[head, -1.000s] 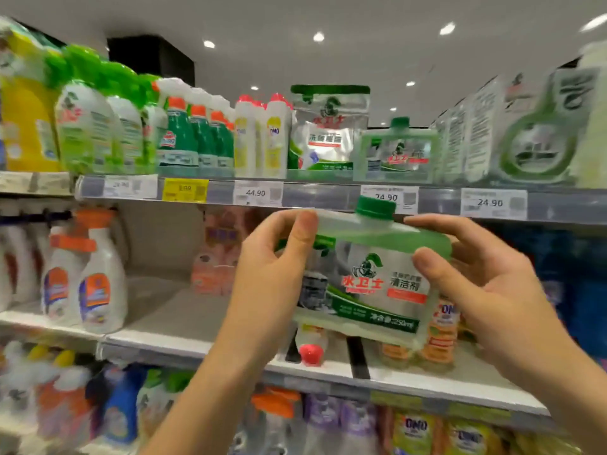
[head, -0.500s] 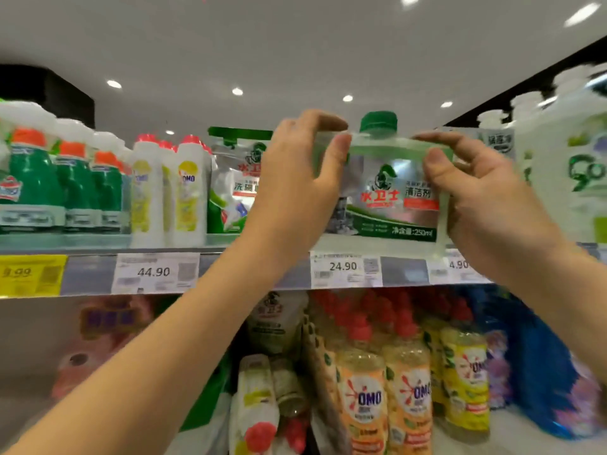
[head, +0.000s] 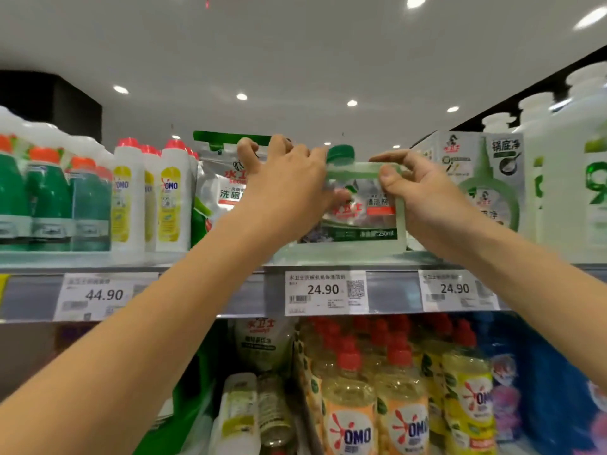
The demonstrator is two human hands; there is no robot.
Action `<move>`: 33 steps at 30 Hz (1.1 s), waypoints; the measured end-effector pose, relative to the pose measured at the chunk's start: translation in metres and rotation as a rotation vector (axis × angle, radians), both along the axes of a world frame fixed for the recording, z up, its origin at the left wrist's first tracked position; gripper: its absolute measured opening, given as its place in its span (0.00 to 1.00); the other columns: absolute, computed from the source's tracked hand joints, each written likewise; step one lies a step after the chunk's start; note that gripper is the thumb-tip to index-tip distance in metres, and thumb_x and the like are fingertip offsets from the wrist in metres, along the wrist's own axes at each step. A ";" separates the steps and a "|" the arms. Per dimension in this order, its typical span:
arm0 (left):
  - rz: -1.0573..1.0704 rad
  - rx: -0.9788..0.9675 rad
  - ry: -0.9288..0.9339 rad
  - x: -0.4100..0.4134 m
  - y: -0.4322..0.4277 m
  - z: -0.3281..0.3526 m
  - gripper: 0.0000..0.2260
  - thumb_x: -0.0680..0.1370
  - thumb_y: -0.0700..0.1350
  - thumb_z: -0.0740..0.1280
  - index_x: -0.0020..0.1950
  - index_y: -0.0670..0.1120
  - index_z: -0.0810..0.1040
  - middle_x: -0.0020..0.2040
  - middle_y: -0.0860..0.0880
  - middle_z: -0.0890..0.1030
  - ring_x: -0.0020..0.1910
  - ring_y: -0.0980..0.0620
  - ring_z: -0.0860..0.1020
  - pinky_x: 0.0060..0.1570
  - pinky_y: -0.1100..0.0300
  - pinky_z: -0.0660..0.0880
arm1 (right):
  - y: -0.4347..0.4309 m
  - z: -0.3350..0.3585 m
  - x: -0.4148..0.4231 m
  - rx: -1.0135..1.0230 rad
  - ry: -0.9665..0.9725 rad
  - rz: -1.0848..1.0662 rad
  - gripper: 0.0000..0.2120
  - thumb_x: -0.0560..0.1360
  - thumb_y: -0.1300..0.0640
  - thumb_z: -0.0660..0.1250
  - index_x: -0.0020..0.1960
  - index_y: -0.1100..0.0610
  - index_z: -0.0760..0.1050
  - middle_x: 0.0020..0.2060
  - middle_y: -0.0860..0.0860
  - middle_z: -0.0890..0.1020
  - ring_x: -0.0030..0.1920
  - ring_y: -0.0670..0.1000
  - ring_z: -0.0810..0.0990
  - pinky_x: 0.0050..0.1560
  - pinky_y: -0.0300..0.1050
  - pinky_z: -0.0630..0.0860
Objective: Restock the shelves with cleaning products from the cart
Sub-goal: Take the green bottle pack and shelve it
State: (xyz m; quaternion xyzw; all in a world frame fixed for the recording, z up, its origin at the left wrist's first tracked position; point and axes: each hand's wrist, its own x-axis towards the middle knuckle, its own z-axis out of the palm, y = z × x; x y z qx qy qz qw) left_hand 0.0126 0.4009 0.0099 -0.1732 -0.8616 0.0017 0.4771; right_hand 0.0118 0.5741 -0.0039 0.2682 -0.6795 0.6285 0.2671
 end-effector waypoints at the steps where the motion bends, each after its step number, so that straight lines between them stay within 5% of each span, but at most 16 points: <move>1: 0.018 -0.041 -0.014 -0.001 0.000 -0.002 0.26 0.76 0.66 0.56 0.64 0.49 0.70 0.61 0.51 0.75 0.66 0.46 0.64 0.61 0.42 0.52 | 0.001 -0.002 -0.004 0.036 -0.035 0.004 0.07 0.82 0.61 0.57 0.56 0.56 0.73 0.53 0.56 0.78 0.47 0.52 0.82 0.43 0.47 0.82; 5: 0.101 -0.098 0.038 0.002 -0.002 -0.007 0.25 0.74 0.66 0.60 0.62 0.50 0.73 0.59 0.53 0.78 0.68 0.47 0.64 0.64 0.38 0.45 | 0.014 0.002 -0.006 0.239 -0.113 0.074 0.06 0.80 0.60 0.59 0.56 0.54 0.70 0.49 0.52 0.77 0.41 0.43 0.83 0.40 0.38 0.80; 8: 0.190 -0.194 -0.030 0.005 0.001 -0.004 0.25 0.74 0.65 0.64 0.62 0.49 0.71 0.59 0.52 0.77 0.68 0.46 0.64 0.65 0.31 0.43 | 0.025 0.009 -0.004 0.766 0.059 -0.228 0.15 0.75 0.49 0.66 0.58 0.48 0.65 0.53 0.45 0.75 0.51 0.44 0.79 0.50 0.39 0.77; 11: 0.261 -0.228 -0.099 0.004 0.010 -0.002 0.31 0.72 0.67 0.65 0.65 0.47 0.68 0.61 0.51 0.75 0.69 0.45 0.65 0.66 0.29 0.40 | 0.024 0.009 -0.008 0.971 0.198 -0.445 0.26 0.69 0.40 0.69 0.59 0.47 0.61 0.56 0.44 0.67 0.58 0.45 0.69 0.57 0.42 0.69; 19: 0.351 -0.240 -0.077 -0.018 0.029 -0.006 0.24 0.78 0.53 0.64 0.67 0.40 0.65 0.62 0.43 0.75 0.71 0.40 0.65 0.71 0.37 0.35 | 0.011 0.010 -0.023 1.075 0.284 -0.666 0.23 0.71 0.43 0.70 0.55 0.49 0.59 0.53 0.47 0.64 0.56 0.49 0.62 0.53 0.45 0.62; 22: 0.378 -0.231 -0.073 -0.026 0.034 -0.003 0.18 0.79 0.50 0.62 0.63 0.39 0.68 0.52 0.45 0.77 0.67 0.38 0.69 0.71 0.36 0.34 | 0.007 0.012 -0.027 1.103 0.261 -0.707 0.23 0.72 0.44 0.70 0.55 0.49 0.58 0.53 0.48 0.64 0.56 0.50 0.61 0.54 0.46 0.63; 27: 0.374 -0.214 -0.018 -0.034 0.035 -0.003 0.17 0.78 0.50 0.64 0.60 0.41 0.69 0.34 0.50 0.65 0.55 0.43 0.78 0.69 0.36 0.34 | 0.007 0.009 -0.029 1.072 0.242 -0.683 0.24 0.72 0.45 0.70 0.54 0.49 0.56 0.54 0.49 0.63 0.55 0.49 0.61 0.52 0.45 0.60; 30: 0.378 -0.205 0.000 -0.035 0.032 -0.005 0.21 0.77 0.53 0.66 0.62 0.40 0.68 0.37 0.50 0.68 0.57 0.42 0.77 0.70 0.36 0.35 | 0.006 0.008 -0.027 1.048 0.237 -0.658 0.24 0.72 0.46 0.71 0.54 0.50 0.57 0.54 0.50 0.64 0.54 0.50 0.63 0.52 0.46 0.63; 33: 0.378 -0.228 -0.014 -0.032 0.028 -0.006 0.23 0.78 0.56 0.65 0.65 0.41 0.68 0.53 0.46 0.77 0.69 0.39 0.68 0.69 0.36 0.33 | 0.005 0.006 -0.027 1.024 0.230 -0.629 0.24 0.72 0.47 0.71 0.58 0.52 0.59 0.56 0.50 0.65 0.57 0.51 0.66 0.58 0.47 0.67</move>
